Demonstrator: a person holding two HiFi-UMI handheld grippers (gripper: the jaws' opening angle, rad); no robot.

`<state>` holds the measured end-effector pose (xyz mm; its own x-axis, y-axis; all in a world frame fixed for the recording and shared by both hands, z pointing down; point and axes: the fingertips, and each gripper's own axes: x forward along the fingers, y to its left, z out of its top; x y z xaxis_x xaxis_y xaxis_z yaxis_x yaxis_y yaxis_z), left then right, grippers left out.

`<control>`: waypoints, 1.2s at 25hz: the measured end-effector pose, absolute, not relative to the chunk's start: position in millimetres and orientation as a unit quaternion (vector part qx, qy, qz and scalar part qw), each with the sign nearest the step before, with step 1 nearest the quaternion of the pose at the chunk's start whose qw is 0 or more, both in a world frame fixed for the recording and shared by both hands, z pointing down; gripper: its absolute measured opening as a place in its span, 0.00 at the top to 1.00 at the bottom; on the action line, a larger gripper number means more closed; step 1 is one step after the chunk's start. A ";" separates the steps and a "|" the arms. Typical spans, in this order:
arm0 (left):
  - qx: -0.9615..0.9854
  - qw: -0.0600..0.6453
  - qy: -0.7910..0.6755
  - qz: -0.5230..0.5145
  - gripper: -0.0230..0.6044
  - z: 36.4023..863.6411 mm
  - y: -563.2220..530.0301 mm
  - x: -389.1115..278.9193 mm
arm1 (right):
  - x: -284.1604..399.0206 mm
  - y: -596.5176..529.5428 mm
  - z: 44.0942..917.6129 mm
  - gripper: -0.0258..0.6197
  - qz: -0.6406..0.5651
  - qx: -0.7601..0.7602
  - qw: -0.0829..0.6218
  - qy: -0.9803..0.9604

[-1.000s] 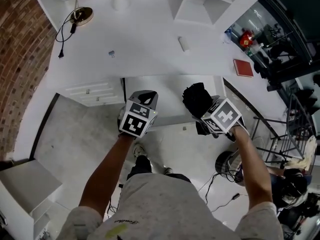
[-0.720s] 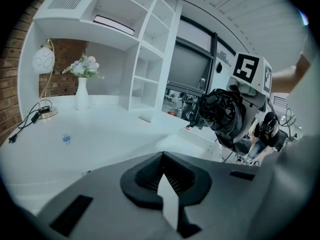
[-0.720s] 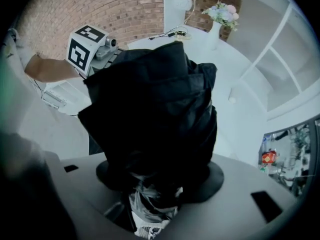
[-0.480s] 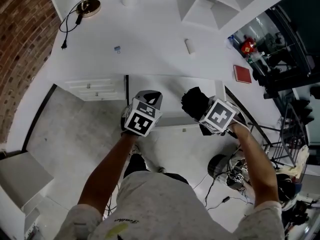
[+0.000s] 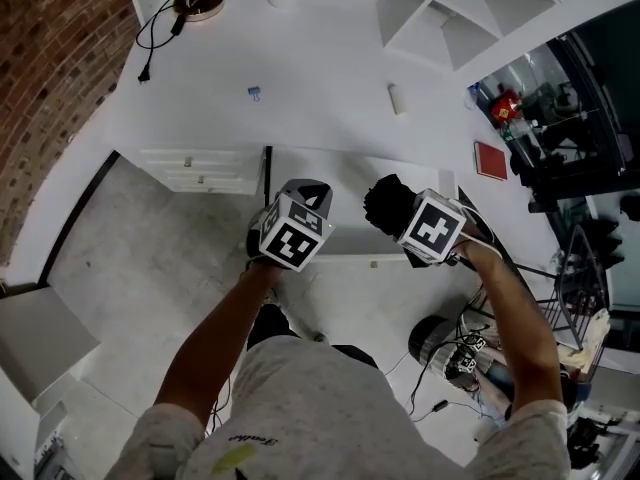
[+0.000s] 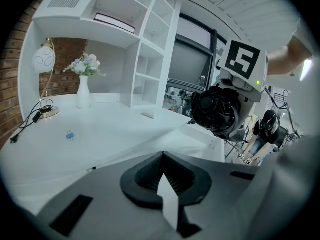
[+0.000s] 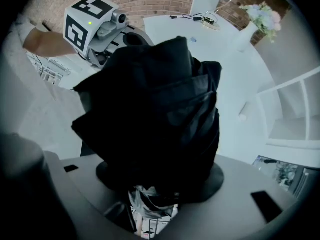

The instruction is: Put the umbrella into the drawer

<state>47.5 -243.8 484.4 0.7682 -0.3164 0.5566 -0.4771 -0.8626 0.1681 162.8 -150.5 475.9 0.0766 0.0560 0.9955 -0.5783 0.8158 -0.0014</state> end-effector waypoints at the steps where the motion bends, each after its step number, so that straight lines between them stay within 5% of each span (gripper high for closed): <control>1: 0.927 0.151 -0.215 0.266 0.97 485.4 -244.8 45.6 | 163.8 -150.3 477.0 0.57 0.225 0.197 0.713 -0.634; 30: 0.892 0.187 -0.315 0.264 0.97 508.6 -281.6 -31.0 | 145.6 -206.2 531.3 0.57 0.158 0.079 0.785 -0.593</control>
<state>-31.0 -281.6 508.6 0.6626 -0.4631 0.5886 -0.6602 -0.7323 0.1669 145.6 -206.2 531.3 0.2459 0.1549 0.9568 -0.3421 0.9375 -0.0638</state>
